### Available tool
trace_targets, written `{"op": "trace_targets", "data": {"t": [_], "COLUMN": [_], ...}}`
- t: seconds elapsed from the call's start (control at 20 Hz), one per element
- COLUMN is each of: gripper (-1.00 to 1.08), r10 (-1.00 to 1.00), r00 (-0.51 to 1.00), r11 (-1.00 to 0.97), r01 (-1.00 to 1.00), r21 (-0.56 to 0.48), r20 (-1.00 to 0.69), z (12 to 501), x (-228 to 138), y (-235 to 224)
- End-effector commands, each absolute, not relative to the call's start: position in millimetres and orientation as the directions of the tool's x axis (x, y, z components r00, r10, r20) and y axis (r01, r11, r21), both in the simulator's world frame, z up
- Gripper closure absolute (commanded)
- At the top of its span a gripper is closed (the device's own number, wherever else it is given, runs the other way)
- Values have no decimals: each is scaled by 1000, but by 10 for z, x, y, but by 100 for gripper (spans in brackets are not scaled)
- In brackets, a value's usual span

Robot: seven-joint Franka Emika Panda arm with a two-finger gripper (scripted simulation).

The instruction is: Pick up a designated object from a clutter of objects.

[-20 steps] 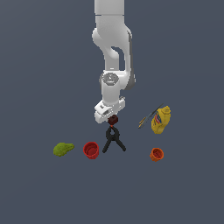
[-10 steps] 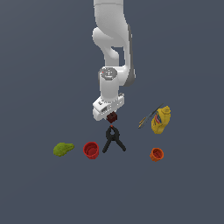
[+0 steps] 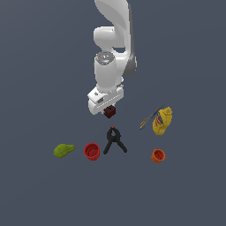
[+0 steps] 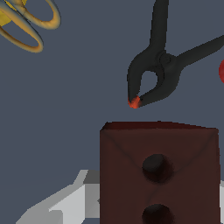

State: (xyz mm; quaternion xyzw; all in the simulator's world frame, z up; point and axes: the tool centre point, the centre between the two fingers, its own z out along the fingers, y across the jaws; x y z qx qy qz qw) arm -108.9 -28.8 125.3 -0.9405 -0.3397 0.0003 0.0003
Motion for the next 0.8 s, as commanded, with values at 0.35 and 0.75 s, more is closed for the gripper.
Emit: {"op": "trace_targets", "data": {"t": [0.35, 0.75], "gripper": [108, 108], "r10": [639, 639], "r00": [769, 769], "r11": [-769, -769], "r01": [639, 639], "r21": [-1, -1], "r20": [2, 2], "z": [2082, 2793], "x": [-1059, -1027], "y": [-483, -655]}}
